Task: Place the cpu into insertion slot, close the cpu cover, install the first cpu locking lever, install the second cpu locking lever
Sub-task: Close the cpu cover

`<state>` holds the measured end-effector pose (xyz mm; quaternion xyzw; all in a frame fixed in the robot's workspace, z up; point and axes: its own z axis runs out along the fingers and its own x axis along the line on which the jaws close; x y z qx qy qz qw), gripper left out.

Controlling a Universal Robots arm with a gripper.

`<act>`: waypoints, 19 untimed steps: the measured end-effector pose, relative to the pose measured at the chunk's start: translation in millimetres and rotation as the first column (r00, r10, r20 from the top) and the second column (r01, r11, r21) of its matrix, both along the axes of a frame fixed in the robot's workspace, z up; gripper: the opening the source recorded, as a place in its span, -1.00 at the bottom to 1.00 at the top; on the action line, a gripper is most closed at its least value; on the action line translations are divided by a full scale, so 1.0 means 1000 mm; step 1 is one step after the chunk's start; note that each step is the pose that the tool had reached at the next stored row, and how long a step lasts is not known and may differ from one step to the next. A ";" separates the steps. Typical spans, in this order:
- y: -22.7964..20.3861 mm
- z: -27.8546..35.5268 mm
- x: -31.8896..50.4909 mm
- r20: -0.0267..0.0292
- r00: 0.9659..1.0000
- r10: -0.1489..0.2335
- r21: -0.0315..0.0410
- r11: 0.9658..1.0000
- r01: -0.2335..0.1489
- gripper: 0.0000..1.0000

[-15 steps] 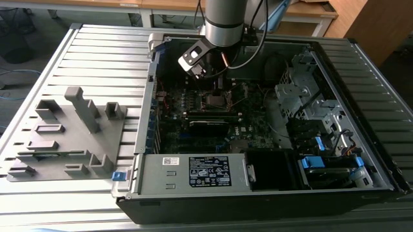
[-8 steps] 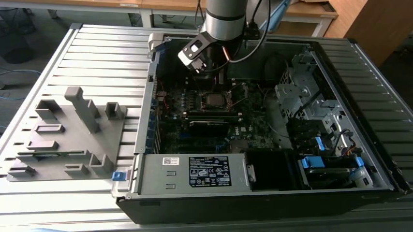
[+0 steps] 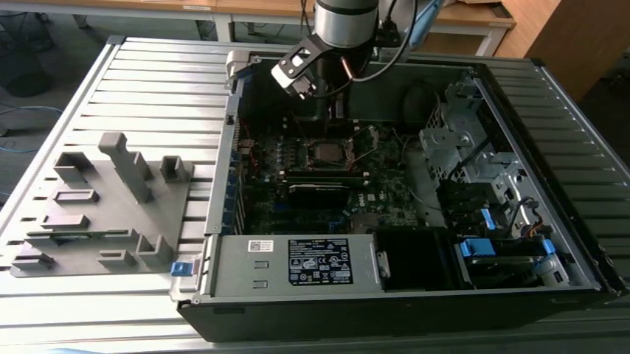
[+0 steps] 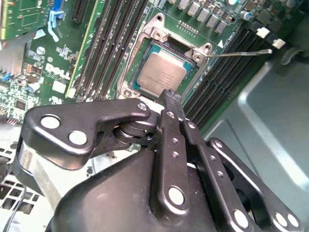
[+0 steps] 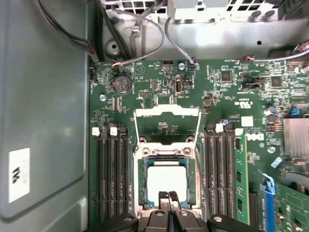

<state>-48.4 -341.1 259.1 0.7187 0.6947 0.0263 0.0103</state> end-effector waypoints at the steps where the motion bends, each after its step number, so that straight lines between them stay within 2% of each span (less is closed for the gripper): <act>1: 0.0000 0.0027 0.0000 0.000 1.000 0.000 0.000 1.000 0.000 -0.79; 6: 0.0000 0.0149 0.0000 0.000 1.000 0.000 0.000 1.000 0.000 -0.79; 10: 0.0000 0.0223 0.0000 0.000 1.000 0.000 0.000 1.000 0.000 -0.79; 19: 0.0000 0.0248 0.0000 0.000 1.000 0.000 0.000 1.000 0.000 -0.79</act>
